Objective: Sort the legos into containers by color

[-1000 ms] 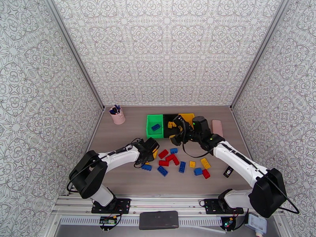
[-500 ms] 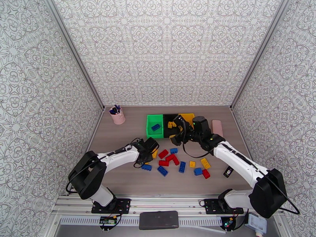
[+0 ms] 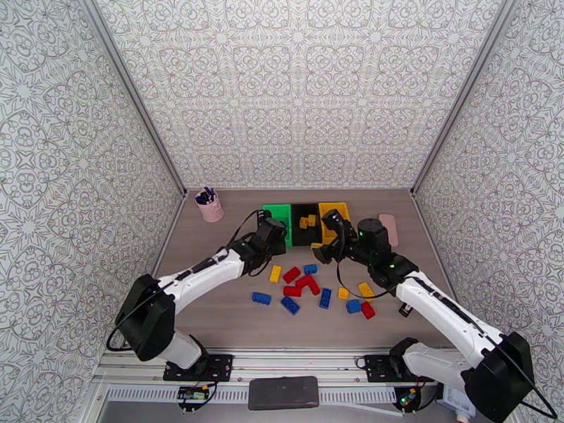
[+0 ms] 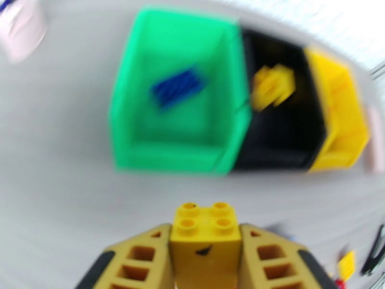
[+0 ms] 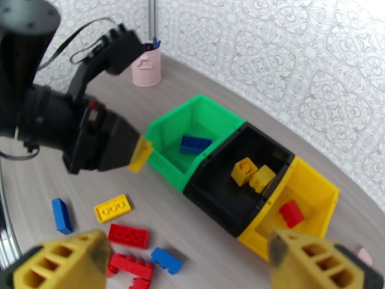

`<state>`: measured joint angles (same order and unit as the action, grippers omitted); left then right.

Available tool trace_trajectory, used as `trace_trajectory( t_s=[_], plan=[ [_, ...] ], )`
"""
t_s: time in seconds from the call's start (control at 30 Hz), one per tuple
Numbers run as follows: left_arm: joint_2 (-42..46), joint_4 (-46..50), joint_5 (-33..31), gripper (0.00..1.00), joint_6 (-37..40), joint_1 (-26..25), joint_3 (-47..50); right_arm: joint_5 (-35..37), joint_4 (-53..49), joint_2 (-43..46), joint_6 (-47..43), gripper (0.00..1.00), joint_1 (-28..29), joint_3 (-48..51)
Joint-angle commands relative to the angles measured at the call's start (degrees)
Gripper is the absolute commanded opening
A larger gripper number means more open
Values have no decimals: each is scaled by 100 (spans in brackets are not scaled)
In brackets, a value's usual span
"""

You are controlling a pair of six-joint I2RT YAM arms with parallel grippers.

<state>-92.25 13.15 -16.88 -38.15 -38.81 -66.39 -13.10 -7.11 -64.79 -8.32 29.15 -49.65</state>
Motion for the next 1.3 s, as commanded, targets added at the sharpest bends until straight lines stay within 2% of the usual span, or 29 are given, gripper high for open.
trace_trajectory(
  t_s=[0.0, 0.23, 0.4, 0.47, 0.53, 0.73, 0.97, 1.1, 1.27],
  plan=[
    [-540, -1146, 320, 30, 578, 40, -430, 261, 93, 173, 119, 90, -58, 166],
    [-1731, -1203, 347, 30, 654, 107, -1524, 342, 78, 276, 199, 90, -93, 237],
    [-2334, -1264, 603, 30, 597, 241, -1985, 392, 2, 305, 189, 90, -107, 251],
    [-2481, -1224, 660, 33, 645, 256, -2152, 427, -10, 336, 181, 90, -111, 254],
    [-2481, -1209, 680, 39, 803, 259, -2229, 456, -42, 352, 173, 90, -120, 260],
    [-1892, -1442, 673, 71, 1357, 259, -1923, 534, -60, 432, 303, 90, -137, 273],
    [-651, -1981, 1082, 95, 2007, 157, -847, 997, 238, 411, 1101, 88, -199, 394],
    [65, -2268, 1278, 100, 2458, 22, -81, 1271, -150, 415, 1786, 88, -252, 323],
    [885, -2014, 2001, 100, 3258, -124, 618, 1584, -1309, 480, 2631, 86, -275, 203]
  ],
)
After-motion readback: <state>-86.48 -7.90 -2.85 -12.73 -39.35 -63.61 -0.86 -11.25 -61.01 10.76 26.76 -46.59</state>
